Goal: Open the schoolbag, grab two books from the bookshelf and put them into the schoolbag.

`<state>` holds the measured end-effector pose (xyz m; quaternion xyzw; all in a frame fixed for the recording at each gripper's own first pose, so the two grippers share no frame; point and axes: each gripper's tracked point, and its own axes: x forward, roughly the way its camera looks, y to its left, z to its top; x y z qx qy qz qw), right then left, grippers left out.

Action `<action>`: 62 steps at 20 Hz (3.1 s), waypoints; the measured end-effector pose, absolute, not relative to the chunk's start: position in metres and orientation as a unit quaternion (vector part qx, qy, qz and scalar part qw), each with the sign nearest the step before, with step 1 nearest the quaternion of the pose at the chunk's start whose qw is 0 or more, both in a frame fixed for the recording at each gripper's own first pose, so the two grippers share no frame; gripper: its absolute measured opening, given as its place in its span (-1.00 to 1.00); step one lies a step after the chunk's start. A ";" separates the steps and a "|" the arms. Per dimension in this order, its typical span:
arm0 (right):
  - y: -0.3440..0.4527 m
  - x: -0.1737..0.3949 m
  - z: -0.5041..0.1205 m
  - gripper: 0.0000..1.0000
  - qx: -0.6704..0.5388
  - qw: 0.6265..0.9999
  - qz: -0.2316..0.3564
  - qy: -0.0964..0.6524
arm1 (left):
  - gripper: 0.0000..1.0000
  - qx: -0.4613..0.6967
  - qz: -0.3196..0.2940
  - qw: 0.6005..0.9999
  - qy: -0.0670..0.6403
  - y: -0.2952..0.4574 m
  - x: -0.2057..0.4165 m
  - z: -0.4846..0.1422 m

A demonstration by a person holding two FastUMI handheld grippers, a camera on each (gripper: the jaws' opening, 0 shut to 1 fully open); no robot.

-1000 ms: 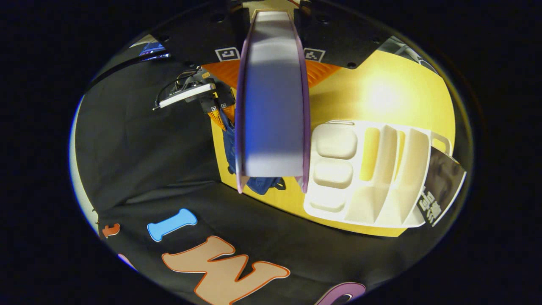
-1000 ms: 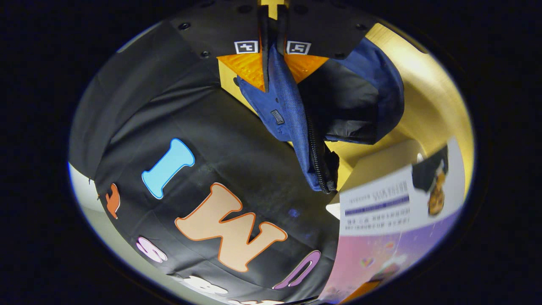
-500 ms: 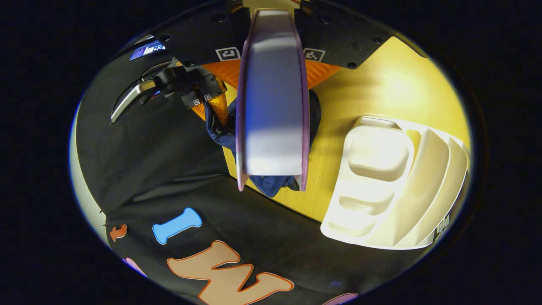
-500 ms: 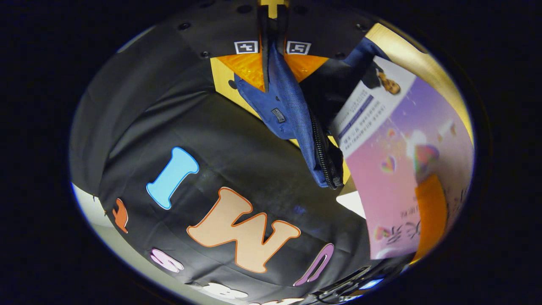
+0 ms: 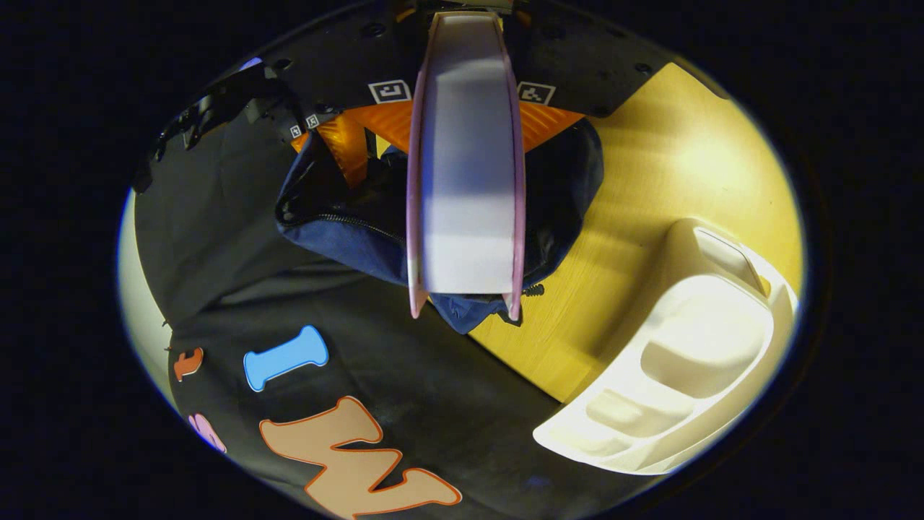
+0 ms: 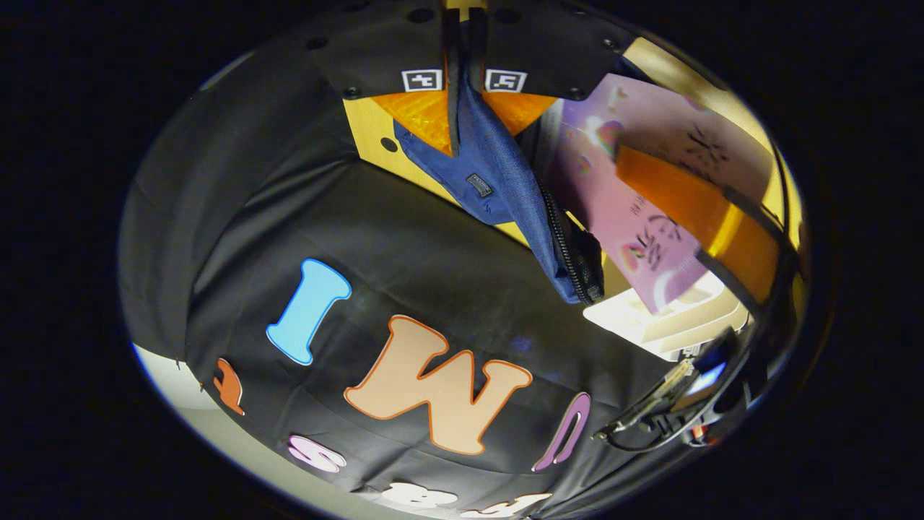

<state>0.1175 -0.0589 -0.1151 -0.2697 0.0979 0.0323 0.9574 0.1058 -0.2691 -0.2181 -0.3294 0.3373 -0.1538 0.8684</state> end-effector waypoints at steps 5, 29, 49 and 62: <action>-0.063 0.116 -0.121 -0.85 -0.261 0.960 0.031 0.098 | -0.24 -0.391 -0.116 0.875 0.260 -0.256 0.149 -0.217; -0.076 0.104 -0.128 -0.87 -0.207 0.971 0.040 0.112 | -0.20 -0.442 -0.065 0.877 0.177 -0.249 0.090 -0.245; -0.058 0.076 -0.128 -0.87 -0.083 0.985 0.000 0.152 | -0.26 -0.517 -0.097 0.833 0.172 -0.295 0.148 -0.263; -0.079 0.092 -0.141 -0.84 -0.085 0.981 -0.018 0.174 | 0.32 -0.406 -0.088 0.873 0.255 -0.282 0.148 -0.274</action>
